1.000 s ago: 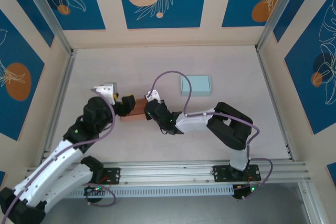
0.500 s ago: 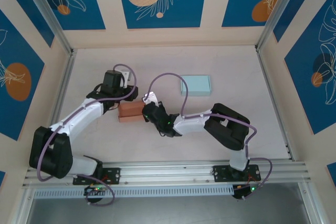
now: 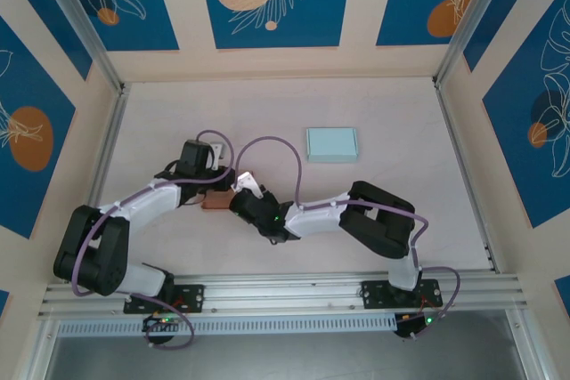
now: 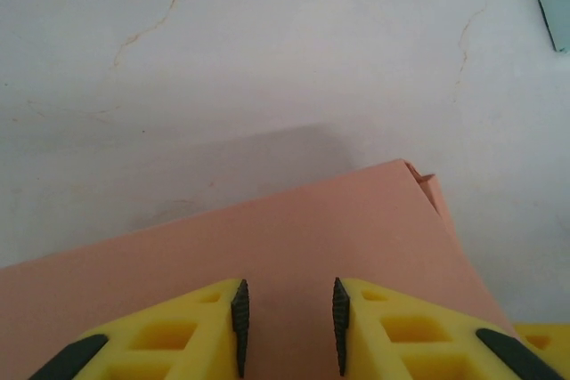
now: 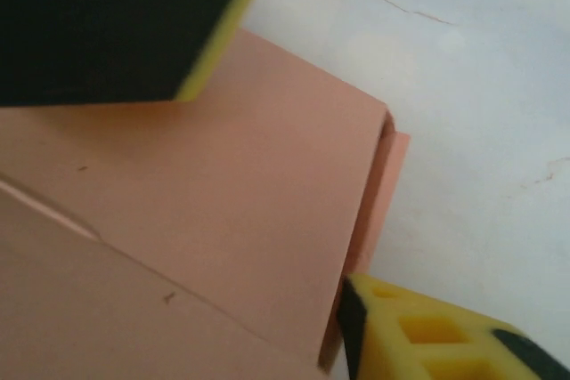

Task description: Fold the paper box

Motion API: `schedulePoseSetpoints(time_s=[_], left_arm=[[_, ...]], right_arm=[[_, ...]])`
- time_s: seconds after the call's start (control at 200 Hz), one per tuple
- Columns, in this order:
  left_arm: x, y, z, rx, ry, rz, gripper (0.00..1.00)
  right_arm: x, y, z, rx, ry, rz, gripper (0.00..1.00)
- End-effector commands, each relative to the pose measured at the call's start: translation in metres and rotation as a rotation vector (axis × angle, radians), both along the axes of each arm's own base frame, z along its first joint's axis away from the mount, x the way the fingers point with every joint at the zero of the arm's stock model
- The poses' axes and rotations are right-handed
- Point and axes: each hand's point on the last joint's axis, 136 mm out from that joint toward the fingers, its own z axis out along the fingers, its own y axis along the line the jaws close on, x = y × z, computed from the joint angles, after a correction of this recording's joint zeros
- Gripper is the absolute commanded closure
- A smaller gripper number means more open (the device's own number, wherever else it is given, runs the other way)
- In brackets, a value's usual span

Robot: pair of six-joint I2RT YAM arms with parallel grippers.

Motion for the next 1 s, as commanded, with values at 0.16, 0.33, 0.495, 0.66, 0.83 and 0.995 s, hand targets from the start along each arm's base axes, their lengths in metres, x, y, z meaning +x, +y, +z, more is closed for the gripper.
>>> schedulePoseSetpoints(time_s=[0.16,0.33,0.495,0.66,0.83,0.995], left_arm=[[-0.002,0.002,-0.015,-0.038,-0.004,0.052,0.68],[0.0,0.004,-0.023,-0.025,-0.011,0.061,0.67],[0.006,0.003,-0.026,-0.017,-0.014,0.058,0.67],[0.01,-0.001,-0.029,-0.03,-0.012,0.054,0.67],[0.011,-0.001,-0.031,-0.029,-0.013,0.054,0.67],[0.01,-0.002,-0.028,-0.038,-0.017,0.055,0.67]], right_arm=[[-0.036,-0.015,0.0,-0.136,0.056,0.022,0.37],[-0.053,-0.021,0.03,-0.1,0.057,0.016,0.24],[-0.072,-0.025,0.062,-0.048,0.043,0.017,0.18],[-0.084,-0.038,0.086,0.06,0.077,-0.025,0.16],[-0.081,-0.059,0.101,0.247,0.169,-0.115,0.15],[-0.064,-0.066,0.097,0.396,0.34,-0.221,0.12]])
